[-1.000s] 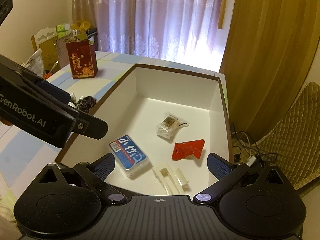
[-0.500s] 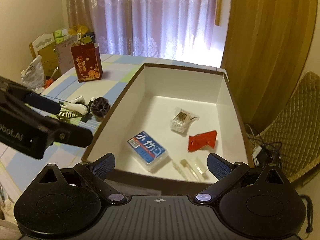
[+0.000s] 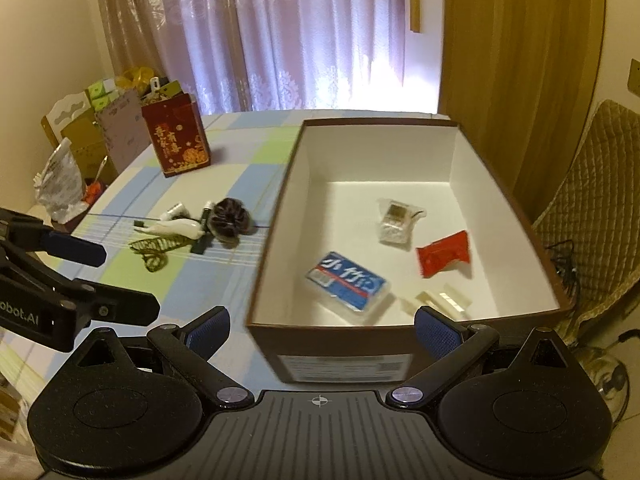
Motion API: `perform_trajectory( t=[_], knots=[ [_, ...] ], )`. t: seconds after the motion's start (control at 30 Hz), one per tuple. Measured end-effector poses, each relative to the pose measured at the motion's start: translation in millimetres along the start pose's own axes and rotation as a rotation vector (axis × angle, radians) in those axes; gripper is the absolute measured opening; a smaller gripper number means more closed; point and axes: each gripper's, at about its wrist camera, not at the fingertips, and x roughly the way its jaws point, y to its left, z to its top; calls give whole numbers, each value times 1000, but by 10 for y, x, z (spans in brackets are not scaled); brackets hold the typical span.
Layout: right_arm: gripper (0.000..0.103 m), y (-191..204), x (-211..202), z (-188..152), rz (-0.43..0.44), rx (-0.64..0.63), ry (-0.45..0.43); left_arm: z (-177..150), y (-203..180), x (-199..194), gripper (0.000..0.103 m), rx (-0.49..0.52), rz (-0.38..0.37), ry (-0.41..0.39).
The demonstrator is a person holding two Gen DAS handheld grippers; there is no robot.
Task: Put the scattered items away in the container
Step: 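Move both tools back from the box over the remaining items on the table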
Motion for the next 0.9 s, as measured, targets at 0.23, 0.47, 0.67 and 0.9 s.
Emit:
perform_trajectory(
  t=[0.23, 0.47, 0.67, 0.9],
  knots=[
    [103, 388, 88, 8, 18, 12, 8, -95, 407, -123, 94, -18, 13, 7],
    [103, 722, 196, 46, 42, 11, 3, -185, 793, -189, 94, -47, 37, 10],
    [103, 993, 343, 100, 73, 5, -1, -290, 1121, -238, 94, -83, 65, 20],
    [103, 1224, 611, 137, 94, 13, 26, -394, 1494, -254, 94, -124, 108, 31]
  ],
)
